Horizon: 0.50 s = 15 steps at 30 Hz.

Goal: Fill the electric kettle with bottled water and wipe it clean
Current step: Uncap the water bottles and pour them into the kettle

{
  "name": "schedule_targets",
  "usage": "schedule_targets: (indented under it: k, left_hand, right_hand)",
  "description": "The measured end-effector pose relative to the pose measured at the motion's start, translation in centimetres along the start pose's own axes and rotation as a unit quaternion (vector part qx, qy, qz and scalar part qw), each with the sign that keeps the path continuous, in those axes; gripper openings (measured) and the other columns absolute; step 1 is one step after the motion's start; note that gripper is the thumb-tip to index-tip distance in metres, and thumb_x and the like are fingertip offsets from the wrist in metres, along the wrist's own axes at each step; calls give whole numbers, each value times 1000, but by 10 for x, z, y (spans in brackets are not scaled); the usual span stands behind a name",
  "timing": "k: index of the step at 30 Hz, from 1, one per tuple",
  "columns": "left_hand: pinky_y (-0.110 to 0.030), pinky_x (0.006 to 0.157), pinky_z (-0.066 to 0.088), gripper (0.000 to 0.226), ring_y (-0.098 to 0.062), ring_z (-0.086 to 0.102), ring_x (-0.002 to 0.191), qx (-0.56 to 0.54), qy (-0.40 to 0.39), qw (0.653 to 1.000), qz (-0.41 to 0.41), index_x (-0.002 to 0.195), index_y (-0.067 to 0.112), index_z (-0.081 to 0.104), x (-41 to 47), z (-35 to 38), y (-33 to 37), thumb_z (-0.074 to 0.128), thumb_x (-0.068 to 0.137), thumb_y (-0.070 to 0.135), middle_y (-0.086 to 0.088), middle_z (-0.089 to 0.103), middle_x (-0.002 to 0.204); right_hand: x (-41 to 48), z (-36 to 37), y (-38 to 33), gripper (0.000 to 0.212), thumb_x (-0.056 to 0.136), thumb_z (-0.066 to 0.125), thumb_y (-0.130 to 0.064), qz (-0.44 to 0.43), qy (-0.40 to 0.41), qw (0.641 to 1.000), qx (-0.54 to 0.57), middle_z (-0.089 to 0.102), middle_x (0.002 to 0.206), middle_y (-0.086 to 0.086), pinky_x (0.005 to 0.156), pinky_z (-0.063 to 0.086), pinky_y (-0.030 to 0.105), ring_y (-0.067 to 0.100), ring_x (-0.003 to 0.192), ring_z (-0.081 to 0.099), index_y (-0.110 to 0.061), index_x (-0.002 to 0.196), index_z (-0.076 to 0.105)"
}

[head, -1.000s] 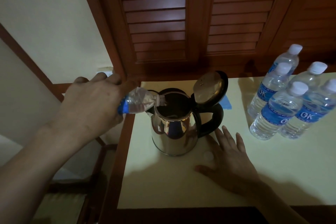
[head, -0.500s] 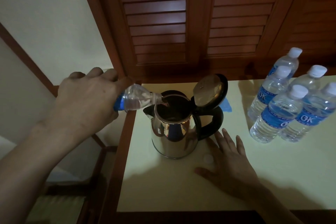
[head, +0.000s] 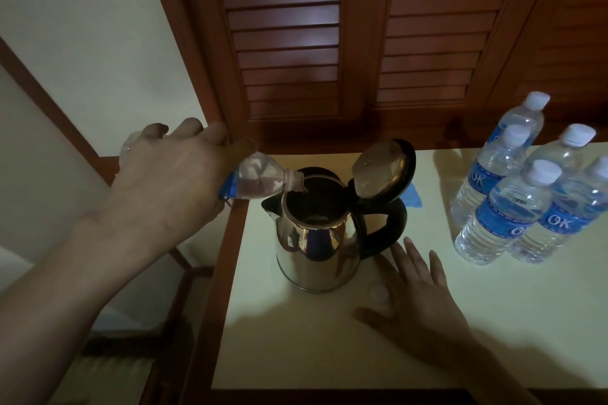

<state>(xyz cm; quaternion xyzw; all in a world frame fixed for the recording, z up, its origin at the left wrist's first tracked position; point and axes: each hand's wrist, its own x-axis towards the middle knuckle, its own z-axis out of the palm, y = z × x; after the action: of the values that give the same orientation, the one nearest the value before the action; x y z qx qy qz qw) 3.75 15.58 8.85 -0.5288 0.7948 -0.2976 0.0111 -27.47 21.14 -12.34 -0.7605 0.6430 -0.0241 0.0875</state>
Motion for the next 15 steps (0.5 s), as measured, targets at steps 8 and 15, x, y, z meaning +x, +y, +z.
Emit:
schedule_targets:
  k: [8,15]
  left_hand:
    - [-52,67,54,71,-39,68,79,-45,78,995,34,111,15,73,3,5,3,93,43,10,-14,72,96]
    - [-52,71,53,69,-36,67,85,-44,103,993,48,119,20,71,5,12,4,88,52,14,-11,72,105]
  right_hand:
    - [2,2,0,111,71,17,-100,2,-7,1000,-5,-13,169,-3,123,-11,51,18,152,-25,-37,159,-6]
    - [1,2,1,113,70,14,-101,-1,-8,1000,-15,-12,169,-2,123,-11,52,20,152,-24,-35,159,-4]
